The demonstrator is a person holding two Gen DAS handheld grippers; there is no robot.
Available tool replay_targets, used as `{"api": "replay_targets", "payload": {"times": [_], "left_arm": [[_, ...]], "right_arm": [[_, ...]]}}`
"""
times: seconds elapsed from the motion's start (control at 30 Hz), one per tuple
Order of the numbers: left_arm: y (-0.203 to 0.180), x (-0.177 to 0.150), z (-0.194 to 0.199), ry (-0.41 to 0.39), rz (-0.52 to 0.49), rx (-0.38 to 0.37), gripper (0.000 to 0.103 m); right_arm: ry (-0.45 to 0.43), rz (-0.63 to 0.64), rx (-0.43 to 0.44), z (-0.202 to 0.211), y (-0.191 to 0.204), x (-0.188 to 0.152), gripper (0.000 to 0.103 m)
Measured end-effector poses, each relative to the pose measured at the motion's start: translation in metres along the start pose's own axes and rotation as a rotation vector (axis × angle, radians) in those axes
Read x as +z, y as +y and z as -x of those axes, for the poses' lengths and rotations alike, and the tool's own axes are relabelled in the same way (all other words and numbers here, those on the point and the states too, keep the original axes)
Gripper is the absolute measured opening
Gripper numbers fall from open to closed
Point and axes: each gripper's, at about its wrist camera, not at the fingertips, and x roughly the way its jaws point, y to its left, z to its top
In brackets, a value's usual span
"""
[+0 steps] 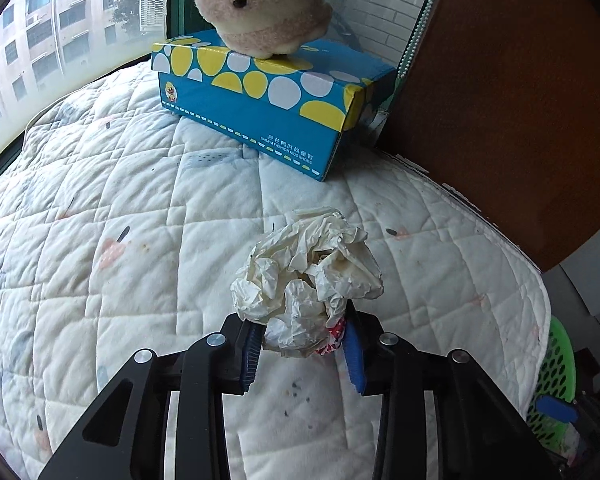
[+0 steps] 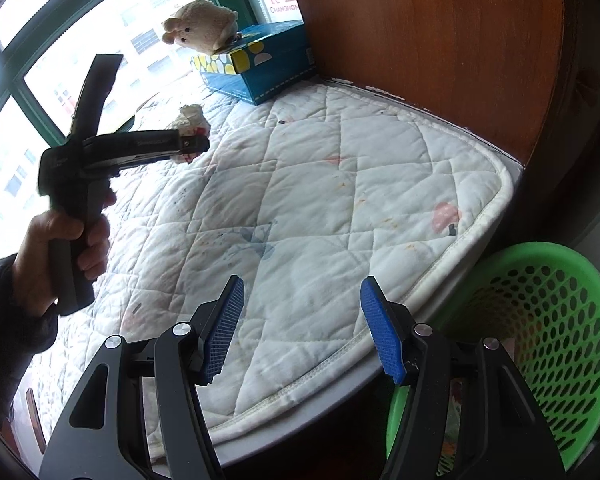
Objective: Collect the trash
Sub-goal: 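Carry the tissue over the green basket with the left tool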
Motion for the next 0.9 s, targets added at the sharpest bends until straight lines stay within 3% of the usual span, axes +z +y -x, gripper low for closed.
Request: {"api": "replay_targets", "payload": {"times": [0.37, 0.67, 0.9], "left_arm": [[0.001, -0.047, 0.08, -0.046, -0.007, -0.001, 0.034], [0.006, -0.077, 0.11, -0.06, -0.017, 0.019, 0.034], [-0.014, -0.096, 0.128, -0.067, -0.023, -0.033, 0.034]], "right_arm": [[-0.031, 0.04, 0.051, 0.007, 0.038, 0.008, 0.055], [-0.034, 0.092, 0.07, 0.009, 0.065, 0.009, 0.039], [-0.06, 0.077, 0.06, 0.034, 0.057, -0.007, 0.031]]}}
